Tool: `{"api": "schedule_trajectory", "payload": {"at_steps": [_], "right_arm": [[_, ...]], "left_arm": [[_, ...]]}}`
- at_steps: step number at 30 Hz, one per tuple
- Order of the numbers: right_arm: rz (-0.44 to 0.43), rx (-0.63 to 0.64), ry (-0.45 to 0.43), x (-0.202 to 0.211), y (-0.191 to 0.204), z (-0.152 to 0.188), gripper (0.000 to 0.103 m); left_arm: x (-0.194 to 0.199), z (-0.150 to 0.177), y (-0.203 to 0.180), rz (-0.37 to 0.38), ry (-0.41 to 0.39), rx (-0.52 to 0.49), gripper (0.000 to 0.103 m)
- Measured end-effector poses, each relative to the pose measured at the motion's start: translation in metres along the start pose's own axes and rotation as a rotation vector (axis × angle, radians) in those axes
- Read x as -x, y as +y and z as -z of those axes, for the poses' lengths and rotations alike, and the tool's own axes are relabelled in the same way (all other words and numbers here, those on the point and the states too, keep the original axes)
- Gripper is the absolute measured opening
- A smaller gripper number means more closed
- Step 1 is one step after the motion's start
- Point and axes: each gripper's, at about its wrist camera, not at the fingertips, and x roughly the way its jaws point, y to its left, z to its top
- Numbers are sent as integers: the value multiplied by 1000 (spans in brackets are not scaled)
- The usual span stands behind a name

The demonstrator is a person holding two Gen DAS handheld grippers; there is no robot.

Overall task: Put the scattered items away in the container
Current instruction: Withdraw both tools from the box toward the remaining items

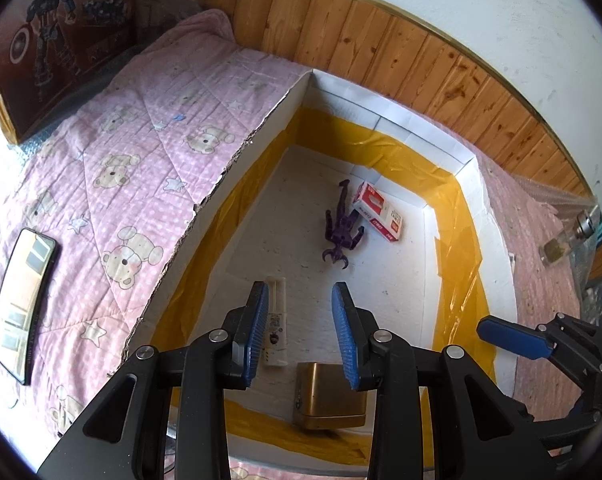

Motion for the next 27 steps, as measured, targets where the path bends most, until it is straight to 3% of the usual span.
{"api": "schedule_trajectory", "payload": {"at_steps": [27], "right_arm": [[-68,-47,-160,75,-7,21,53]], "left_arm": [[95,42,-45,59,-41,-65,37]]}}
